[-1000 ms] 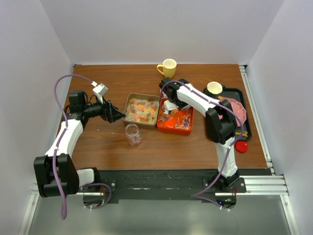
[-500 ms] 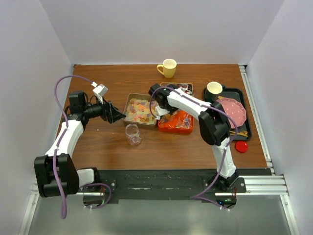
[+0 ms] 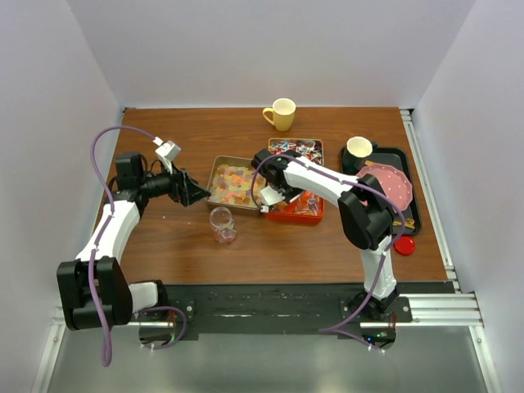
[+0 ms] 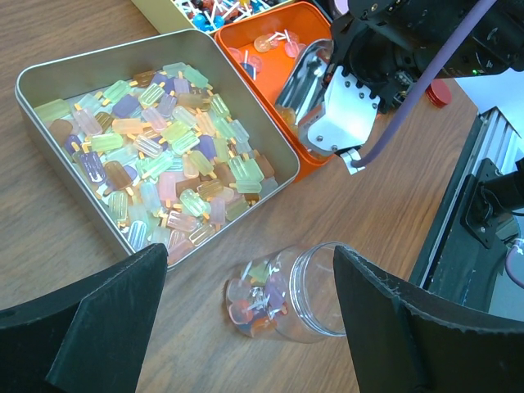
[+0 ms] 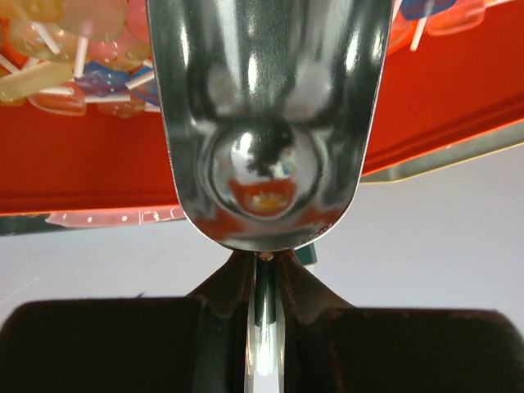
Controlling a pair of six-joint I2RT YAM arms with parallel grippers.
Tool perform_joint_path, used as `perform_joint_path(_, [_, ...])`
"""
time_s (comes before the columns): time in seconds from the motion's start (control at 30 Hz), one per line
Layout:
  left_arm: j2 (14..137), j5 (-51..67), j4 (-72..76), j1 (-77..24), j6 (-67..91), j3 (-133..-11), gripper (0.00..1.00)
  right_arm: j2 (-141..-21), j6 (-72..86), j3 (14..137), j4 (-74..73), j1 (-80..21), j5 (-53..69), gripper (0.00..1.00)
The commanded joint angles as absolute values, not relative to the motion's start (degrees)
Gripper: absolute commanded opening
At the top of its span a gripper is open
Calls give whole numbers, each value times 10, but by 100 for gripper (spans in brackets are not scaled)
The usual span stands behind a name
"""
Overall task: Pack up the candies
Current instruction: Scoop the fake candies from the storage box.
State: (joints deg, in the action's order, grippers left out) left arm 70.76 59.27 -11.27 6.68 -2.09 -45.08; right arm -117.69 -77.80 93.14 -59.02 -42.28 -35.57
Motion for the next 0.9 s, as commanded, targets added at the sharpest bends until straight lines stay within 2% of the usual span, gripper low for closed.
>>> perform_joint_path(0.0, [701, 591, -95, 69, -13, -441, 87, -1186, -788, 939, -584, -430, -293, 0])
perform_joint_path(0.13, [705, 587, -95, 69, -12, -444, 87, -1194, -790, 954, -577, -436, -248, 0])
perform_joint_path(0.43, [713, 585, -97, 79, -11, -450, 87, -1170, -843, 889, -559, -439, -164, 0])
perform_joint_path(0.67, [723, 584, -97, 84, -9, -457, 87, -1187, -820, 909, -588, -419, -92, 0])
perform_joint_path(0.87, [735, 583, -93, 85, -4, -464, 87, -1195, -788, 954, -642, -392, 23, 0])
